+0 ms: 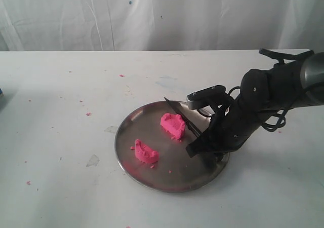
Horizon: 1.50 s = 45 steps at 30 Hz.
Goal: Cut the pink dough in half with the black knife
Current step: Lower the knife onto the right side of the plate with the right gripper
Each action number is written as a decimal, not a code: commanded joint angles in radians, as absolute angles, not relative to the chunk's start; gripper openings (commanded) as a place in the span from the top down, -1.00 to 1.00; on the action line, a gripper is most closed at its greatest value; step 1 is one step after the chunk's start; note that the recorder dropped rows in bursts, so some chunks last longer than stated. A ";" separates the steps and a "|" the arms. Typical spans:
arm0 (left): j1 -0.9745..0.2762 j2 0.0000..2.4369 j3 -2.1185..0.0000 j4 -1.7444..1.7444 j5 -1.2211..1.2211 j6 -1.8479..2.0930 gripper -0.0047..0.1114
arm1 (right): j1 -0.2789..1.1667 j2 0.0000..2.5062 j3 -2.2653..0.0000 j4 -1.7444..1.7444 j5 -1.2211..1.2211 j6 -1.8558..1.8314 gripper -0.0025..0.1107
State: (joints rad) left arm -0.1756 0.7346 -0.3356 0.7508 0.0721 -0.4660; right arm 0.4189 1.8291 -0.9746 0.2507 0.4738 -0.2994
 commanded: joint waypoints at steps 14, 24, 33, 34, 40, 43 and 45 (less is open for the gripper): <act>-0.171 0.726 -0.328 0.748 0.073 -0.475 0.92 | 0.420 1.846 -0.977 0.230 0.457 -0.335 0.65; -0.171 0.726 -0.328 0.748 0.073 -0.475 0.92 | 0.420 1.846 -0.977 0.230 0.443 -0.335 0.40; -0.171 0.726 -0.328 0.748 0.073 -0.475 0.92 | 0.420 1.828 -0.992 0.230 0.460 -0.335 0.40; -0.171 0.726 -0.328 0.748 0.073 -0.475 0.92 | 0.420 1.818 -1.000 0.230 0.472 -0.333 0.40; -0.171 0.726 -0.328 0.748 0.073 -0.475 0.92 | 0.420 1.724 -1.022 0.218 0.516 -0.335 0.40; -0.171 0.726 -0.328 0.748 0.073 -0.475 0.92 | 0.398 1.697 -1.022 0.179 0.488 -0.310 0.42; -0.171 0.726 -0.328 0.748 0.076 -0.475 0.92 | 0.365 1.693 -1.022 0.179 0.471 -0.277 0.42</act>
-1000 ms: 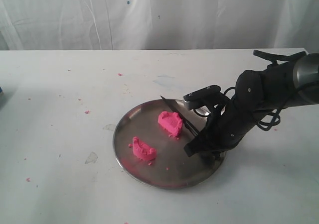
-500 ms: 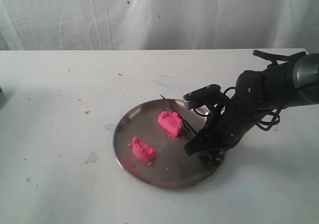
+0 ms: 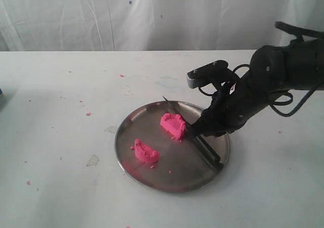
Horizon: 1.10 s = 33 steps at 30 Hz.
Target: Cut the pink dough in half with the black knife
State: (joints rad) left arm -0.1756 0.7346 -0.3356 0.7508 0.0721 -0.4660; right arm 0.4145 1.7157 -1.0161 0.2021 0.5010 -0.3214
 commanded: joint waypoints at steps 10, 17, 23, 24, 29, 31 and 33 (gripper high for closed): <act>-0.171 0.726 -0.328 0.748 0.079 -0.475 0.92 | 0.159 1.633 -0.813 0.182 0.193 -0.092 0.61; -0.171 0.726 -0.328 0.748 0.079 -0.475 0.92 | 0.163 1.359 -0.602 0.185 -0.112 0.006 0.96; -0.171 0.726 -0.328 0.748 0.075 -0.475 0.92 | 0.163 1.005 -0.465 0.185 -0.181 0.034 0.96; -0.171 0.726 -0.328 0.748 0.075 -0.475 0.92 | 0.163 0.948 -0.451 0.185 -0.183 0.023 0.96; -0.171 0.726 -0.328 0.748 0.075 -0.475 0.92 | 0.163 0.709 -0.385 0.183 -0.183 -0.016 0.96; -0.171 0.726 -0.328 0.748 0.075 -0.475 0.92 | 0.163 0.642 -0.359 0.183 -0.194 -0.031 0.96; -0.171 0.726 -0.328 0.748 0.075 -0.475 0.92 | 0.163 0.583 -0.339 0.183 -0.198 -0.034 0.96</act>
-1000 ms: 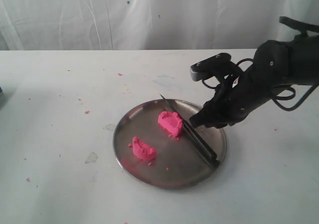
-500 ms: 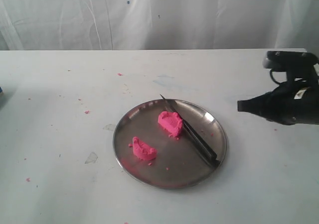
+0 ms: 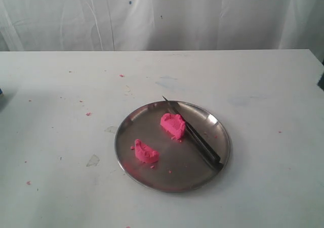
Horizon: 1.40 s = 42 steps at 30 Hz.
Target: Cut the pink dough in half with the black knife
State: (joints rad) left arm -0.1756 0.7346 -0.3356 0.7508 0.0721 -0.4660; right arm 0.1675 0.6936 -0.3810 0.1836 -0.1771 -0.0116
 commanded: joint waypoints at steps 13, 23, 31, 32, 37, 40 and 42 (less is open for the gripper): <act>-0.171 0.726 -0.328 0.748 0.076 -0.473 0.92 | 0.163 0.462 -0.322 0.186 -0.121 -0.030 0.96; -0.171 0.726 -0.328 0.748 0.076 -0.473 0.92 | 0.061 0.269 -0.315 0.212 -0.041 -0.207 0.96; -0.171 0.726 -0.328 0.748 0.073 -0.473 0.92 | 0.015 0.033 -0.171 0.226 -0.054 -0.194 0.96; -0.171 0.726 -0.328 0.748 0.073 -0.473 0.92 | 0.011 0.005 -0.116 0.226 -0.060 -0.165 0.96; -0.171 0.726 -0.328 0.748 0.071 -0.473 0.92 | -0.018 0.000 0.000 -0.071 0.009 0.222 0.96; -0.171 0.726 -0.328 0.748 0.071 -0.471 0.92 | -0.026 0.000 0.000 -0.165 0.137 0.280 0.96; -0.171 0.726 -0.328 0.748 0.071 -0.471 0.92 | -0.026 0.000 0.000 -0.158 0.251 0.280 0.96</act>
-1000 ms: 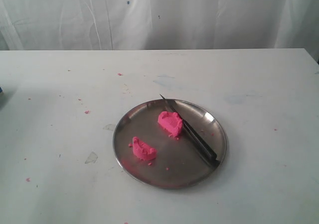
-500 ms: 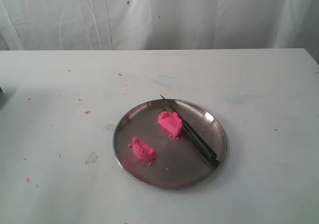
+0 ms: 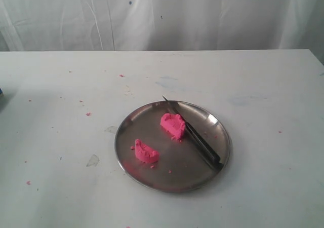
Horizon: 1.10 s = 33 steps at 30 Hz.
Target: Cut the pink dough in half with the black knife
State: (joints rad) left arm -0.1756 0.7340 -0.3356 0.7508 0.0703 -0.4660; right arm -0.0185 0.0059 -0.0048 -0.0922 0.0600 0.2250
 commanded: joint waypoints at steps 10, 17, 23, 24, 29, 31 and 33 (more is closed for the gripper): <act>-0.171 0.726 -0.328 0.748 0.073 -0.472 0.92 | -0.026 0.000 0.000 -0.148 0.309 0.280 0.96; -0.195 0.697 -0.328 0.748 0.090 -0.472 0.92 | -0.026 0.000 0.000 -0.148 0.312 0.280 0.96; -0.063 0.498 -0.327 0.748 0.072 -0.472 0.92 | -0.026 0.000 0.000 -0.150 0.314 0.280 0.96; -0.016 0.436 -0.327 0.748 0.072 -0.472 0.92 | -0.026 0.000 0.000 -0.150 0.314 0.280 0.96; 0.124 0.175 -0.327 0.748 0.079 -0.472 0.92 | -0.026 0.000 0.000 -0.150 0.314 0.280 0.96; 0.140 0.112 -0.327 0.748 0.076 -0.472 0.92 | -0.026 0.000 0.000 -0.150 0.314 0.280 0.96; 0.142 0.066 -0.327 0.748 0.137 -0.477 0.92 | -0.026 0.000 0.000 -0.150 0.314 0.280 0.96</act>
State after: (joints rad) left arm 0.1322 0.1285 -0.3356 0.7486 0.0792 -0.4660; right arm -0.0182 0.0037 -0.0011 -0.1382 0.3212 0.2773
